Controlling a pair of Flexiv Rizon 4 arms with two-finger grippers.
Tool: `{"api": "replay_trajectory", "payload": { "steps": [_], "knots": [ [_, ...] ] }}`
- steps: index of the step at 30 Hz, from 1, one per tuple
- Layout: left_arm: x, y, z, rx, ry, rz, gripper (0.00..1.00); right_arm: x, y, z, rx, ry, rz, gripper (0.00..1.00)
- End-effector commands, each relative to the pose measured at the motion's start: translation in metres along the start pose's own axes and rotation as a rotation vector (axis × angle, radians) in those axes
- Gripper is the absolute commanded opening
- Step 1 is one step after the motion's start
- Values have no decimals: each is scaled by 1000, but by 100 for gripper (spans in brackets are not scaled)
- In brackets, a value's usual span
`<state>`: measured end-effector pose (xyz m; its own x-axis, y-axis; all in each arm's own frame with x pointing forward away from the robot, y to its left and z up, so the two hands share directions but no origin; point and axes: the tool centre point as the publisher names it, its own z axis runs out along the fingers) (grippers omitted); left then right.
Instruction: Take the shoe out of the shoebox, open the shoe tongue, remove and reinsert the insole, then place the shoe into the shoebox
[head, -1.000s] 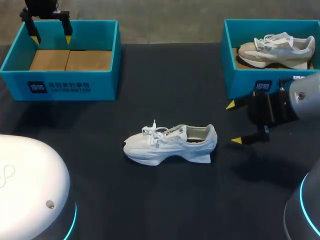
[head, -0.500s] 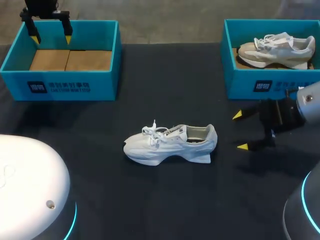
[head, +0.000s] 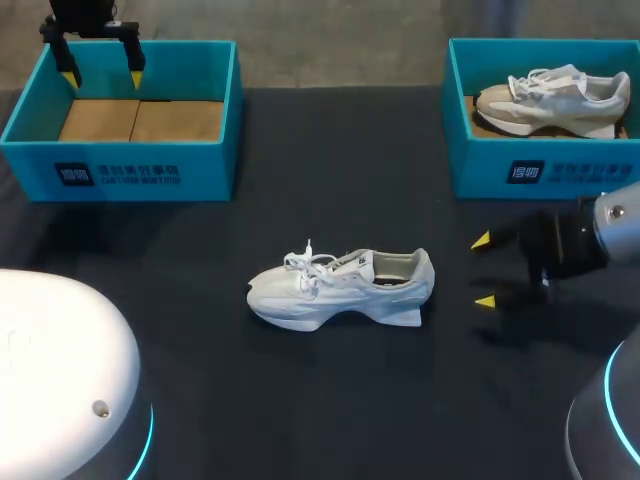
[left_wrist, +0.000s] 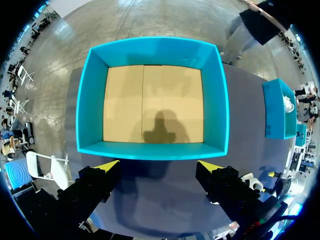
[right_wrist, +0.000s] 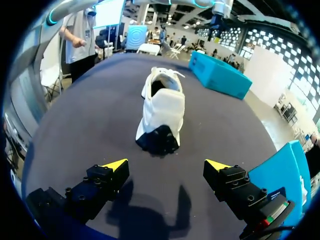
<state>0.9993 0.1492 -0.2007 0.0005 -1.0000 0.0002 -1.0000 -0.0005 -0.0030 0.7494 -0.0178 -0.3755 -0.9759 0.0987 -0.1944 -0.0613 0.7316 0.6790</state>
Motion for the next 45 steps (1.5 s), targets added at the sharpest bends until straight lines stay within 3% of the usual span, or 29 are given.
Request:
{"api": "replay_trajectory", "payload": {
  "steps": [1,45],
  "knots": [
    [0,0,0,-1,0,0,100,0,-7,7,1,-1,5,100],
    [0,0,0,-1,0,0,100,2,-6,12,-13,21,-3,100]
  ]
}}
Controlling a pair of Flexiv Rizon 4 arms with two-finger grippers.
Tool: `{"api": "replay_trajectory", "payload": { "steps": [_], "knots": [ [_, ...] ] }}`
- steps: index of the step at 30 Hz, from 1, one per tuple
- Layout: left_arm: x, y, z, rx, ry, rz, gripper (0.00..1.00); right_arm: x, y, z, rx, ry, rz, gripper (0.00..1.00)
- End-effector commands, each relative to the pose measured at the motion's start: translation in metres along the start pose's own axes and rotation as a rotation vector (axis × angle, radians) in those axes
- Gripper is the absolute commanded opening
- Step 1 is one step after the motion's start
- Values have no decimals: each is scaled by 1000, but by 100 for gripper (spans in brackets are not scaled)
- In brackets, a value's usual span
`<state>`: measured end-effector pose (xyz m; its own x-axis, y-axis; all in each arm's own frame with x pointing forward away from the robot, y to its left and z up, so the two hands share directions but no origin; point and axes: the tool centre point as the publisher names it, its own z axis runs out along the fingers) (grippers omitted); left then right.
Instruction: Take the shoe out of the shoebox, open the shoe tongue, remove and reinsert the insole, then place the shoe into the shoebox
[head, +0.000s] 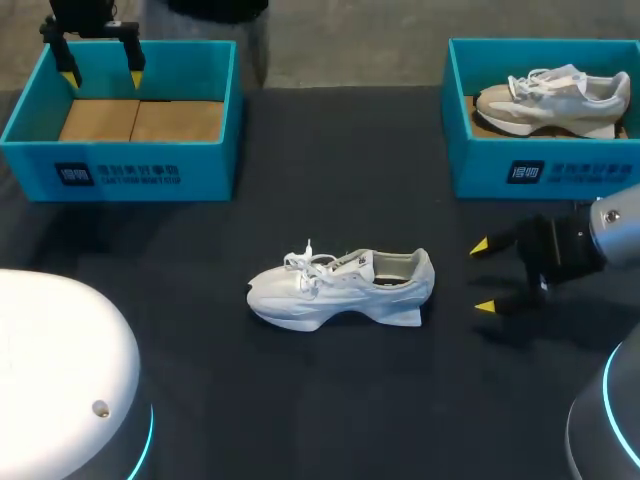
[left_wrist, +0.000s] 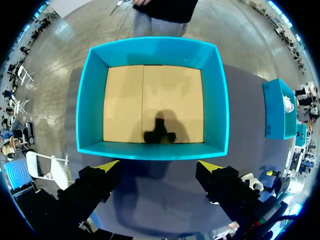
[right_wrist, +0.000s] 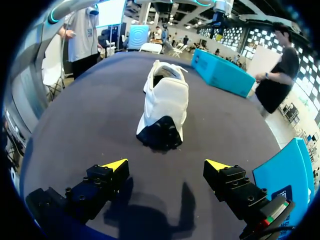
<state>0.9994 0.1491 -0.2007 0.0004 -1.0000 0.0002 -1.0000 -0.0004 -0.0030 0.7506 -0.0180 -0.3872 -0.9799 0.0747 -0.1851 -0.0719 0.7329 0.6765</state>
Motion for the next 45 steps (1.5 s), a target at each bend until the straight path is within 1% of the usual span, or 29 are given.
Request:
{"api": "replay_trajectory", "payload": {
  "steps": [1,8,20,28,45],
  "knots": [
    [0,0,0,-1,0,0,100,0,4,7,-17,-6,19,100],
    [0,0,0,-1,0,0,100,-2,17,22,-14,18,24,100],
    [0,0,0,-1,0,0,100,-9,40,45,-18,18,44,100],
    [0,0,0,-1,0,0,100,-3,51,62,-44,53,45,100],
    [0,0,0,-1,0,0,100,11,62,100,-93,49,73,100]
  ]
}}
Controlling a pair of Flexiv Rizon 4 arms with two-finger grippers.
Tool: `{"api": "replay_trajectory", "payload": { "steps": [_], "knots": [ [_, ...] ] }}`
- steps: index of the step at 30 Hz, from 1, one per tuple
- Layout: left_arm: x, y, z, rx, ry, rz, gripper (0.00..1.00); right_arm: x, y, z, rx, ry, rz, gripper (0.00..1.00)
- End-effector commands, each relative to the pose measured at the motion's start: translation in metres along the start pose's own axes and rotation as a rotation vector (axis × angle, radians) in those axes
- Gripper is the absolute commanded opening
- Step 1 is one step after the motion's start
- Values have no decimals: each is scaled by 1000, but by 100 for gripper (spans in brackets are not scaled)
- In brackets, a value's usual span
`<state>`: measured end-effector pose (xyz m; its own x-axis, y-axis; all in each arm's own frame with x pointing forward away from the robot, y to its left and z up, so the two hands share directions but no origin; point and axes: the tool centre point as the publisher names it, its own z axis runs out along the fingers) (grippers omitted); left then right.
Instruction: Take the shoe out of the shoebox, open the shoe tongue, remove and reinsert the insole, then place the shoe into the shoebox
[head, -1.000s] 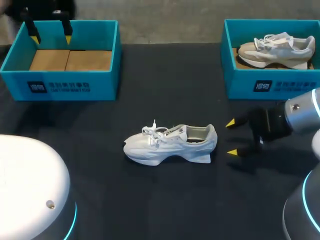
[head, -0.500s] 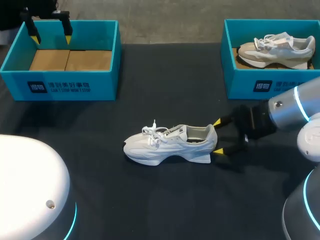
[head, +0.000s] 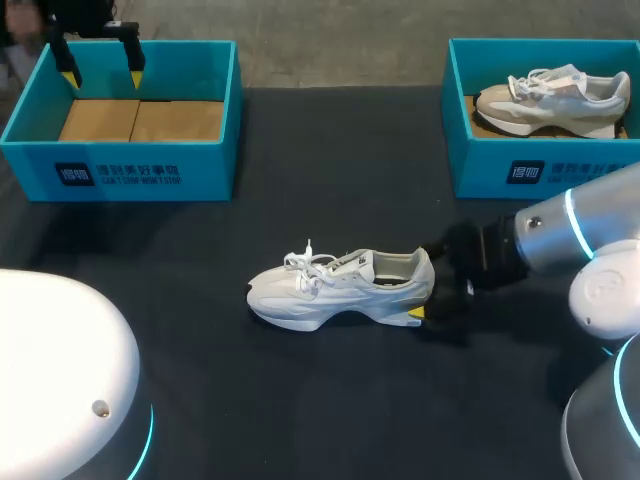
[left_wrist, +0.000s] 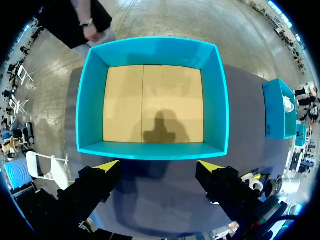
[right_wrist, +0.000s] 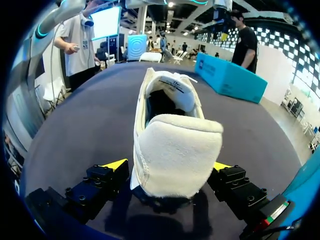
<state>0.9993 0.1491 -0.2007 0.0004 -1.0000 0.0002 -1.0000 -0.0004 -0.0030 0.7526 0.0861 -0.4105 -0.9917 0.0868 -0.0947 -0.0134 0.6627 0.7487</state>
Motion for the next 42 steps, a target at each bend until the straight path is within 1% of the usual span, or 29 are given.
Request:
{"api": "replay_trajectory", "payload": {
  "steps": [1,9,16,18,19,20,21,27,42],
  "knots": [
    [0,0,0,-1,0,0,100,1,0,14,-7,-7,1,100],
    [0,0,0,-1,0,0,100,2,-1,24,-20,-9,10,100],
    [0,0,0,-1,0,0,100,1,-3,28,-26,-6,13,100],
    [0,0,0,-1,0,0,100,2,-3,29,-27,-3,11,47],
    [0,0,0,-1,0,0,100,2,-3,29,-28,-2,10,30],
    [0,0,0,-1,0,0,100,3,-2,29,-30,-1,10,6],
    [0,0,0,-1,0,0,100,3,-2,29,-31,-1,10,0],
    [0,0,0,-1,0,0,100,7,-1,29,-38,11,12,0],
    [0,0,0,-1,0,0,100,7,-1,29,-39,7,18,0]
  ]
}}
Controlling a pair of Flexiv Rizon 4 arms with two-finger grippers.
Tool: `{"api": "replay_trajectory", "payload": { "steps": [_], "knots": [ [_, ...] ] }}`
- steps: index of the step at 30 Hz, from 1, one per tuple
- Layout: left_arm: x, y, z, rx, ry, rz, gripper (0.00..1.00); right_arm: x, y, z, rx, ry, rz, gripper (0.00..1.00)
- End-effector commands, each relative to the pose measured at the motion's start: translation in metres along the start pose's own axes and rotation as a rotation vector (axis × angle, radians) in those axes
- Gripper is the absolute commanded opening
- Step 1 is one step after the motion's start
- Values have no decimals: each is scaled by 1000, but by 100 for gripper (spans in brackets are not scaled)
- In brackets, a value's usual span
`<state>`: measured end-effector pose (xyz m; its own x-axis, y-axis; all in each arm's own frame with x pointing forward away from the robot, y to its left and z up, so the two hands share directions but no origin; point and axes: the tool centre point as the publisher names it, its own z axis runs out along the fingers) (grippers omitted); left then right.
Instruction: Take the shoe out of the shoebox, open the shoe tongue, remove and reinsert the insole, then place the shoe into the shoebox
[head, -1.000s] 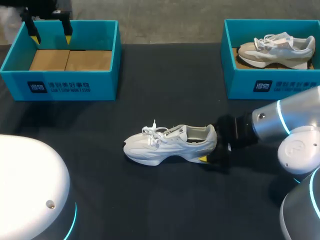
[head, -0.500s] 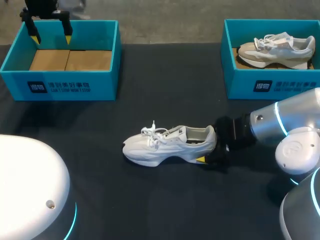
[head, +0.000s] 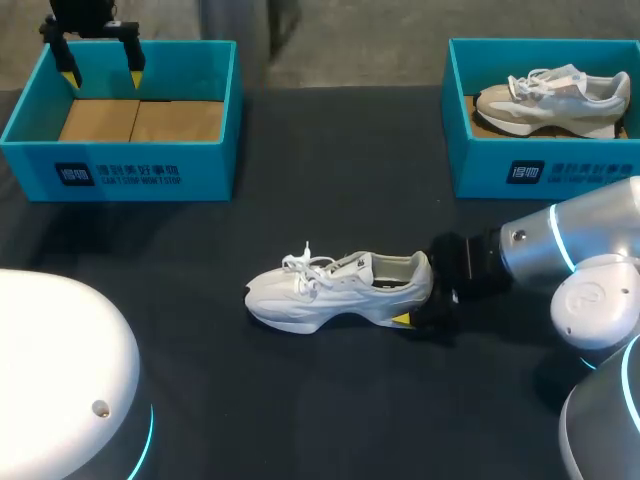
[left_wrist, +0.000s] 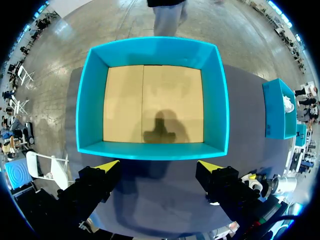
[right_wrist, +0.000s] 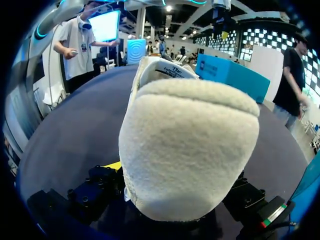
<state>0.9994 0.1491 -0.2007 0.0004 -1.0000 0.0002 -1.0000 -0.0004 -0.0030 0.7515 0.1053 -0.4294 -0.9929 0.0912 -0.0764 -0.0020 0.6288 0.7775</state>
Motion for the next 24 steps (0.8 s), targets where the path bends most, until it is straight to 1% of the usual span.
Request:
{"api": "replay_trajectory", "payload": {
  "steps": [1,14,17,19,24],
  "knots": [
    [0,0,0,-1,0,0,100,3,0,2,4,-2,1,0],
    [0,0,0,-1,0,0,100,3,0,2,4,-2,1,0],
    [10,10,5,-29,-13,-31,100,3,0,2,4,-2,1,0],
    [18,18,4,-24,-23,-45,100,3,0,2,4,-2,1,0],
    [47,44,-4,3,-37,-44,100,3,0,2,4,-2,1,0]
  ]
}}
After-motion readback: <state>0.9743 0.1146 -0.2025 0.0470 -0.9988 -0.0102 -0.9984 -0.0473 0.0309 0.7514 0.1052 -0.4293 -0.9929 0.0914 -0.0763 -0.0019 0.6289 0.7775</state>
